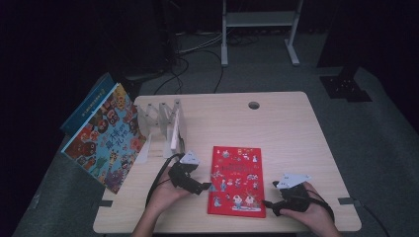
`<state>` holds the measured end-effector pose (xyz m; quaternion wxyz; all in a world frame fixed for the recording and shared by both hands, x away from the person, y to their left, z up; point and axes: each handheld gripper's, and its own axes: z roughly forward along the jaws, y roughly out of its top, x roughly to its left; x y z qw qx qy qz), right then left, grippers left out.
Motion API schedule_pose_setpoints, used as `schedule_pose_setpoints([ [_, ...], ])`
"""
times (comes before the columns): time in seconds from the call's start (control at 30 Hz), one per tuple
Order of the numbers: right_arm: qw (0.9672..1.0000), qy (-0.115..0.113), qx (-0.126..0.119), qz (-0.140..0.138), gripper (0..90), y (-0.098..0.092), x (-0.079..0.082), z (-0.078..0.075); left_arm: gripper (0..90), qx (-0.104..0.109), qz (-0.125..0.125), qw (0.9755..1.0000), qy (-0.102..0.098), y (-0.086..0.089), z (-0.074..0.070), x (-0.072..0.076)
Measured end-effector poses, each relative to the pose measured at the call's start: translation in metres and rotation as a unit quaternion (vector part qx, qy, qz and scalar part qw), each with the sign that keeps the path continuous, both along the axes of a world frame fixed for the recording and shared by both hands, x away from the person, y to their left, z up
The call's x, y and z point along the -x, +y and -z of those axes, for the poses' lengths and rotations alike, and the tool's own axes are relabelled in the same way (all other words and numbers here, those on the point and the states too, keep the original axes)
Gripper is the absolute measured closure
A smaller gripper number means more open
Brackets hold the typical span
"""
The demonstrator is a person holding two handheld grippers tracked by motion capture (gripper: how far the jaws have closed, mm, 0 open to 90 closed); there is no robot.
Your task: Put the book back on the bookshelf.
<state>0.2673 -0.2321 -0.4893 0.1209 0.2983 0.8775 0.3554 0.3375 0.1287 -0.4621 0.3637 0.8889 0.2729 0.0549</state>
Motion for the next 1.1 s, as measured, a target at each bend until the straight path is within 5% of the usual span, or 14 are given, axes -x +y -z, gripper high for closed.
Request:
schedule_pose_setpoints([
  [0.2,0.9999,0.002,-0.006,-0.008,20.8,0.003,0.002,0.001,7.9,-0.003,0.007,0.9999,0.006,-0.007,0.001,-0.004],
  [0.37,0.9996,0.010,-0.007,-0.027,17.7,0.022,0.004,0.006,7.2,-0.007,0.009,0.9999,0.008,-0.012,0.002,-0.008],
  [0.6,0.9999,0.004,-0.005,-0.015,14.5,0.051,0.009,0.007,7.1,-0.006,0.012,0.9998,0.015,-0.014,0.007,-0.016],
  [0.93,0.9999,-0.013,-0.011,0.000,14.7,0.093,0.013,0.009,7.1,-0.013,0.007,0.9997,0.021,-0.013,0.013,-0.019],
  [1.1,0.9993,-0.035,0.008,0.000,14.4,0.109,0.015,0.009,6.7,-0.016,0.000,0.9997,0.018,-0.009,0.013,-0.021],
])
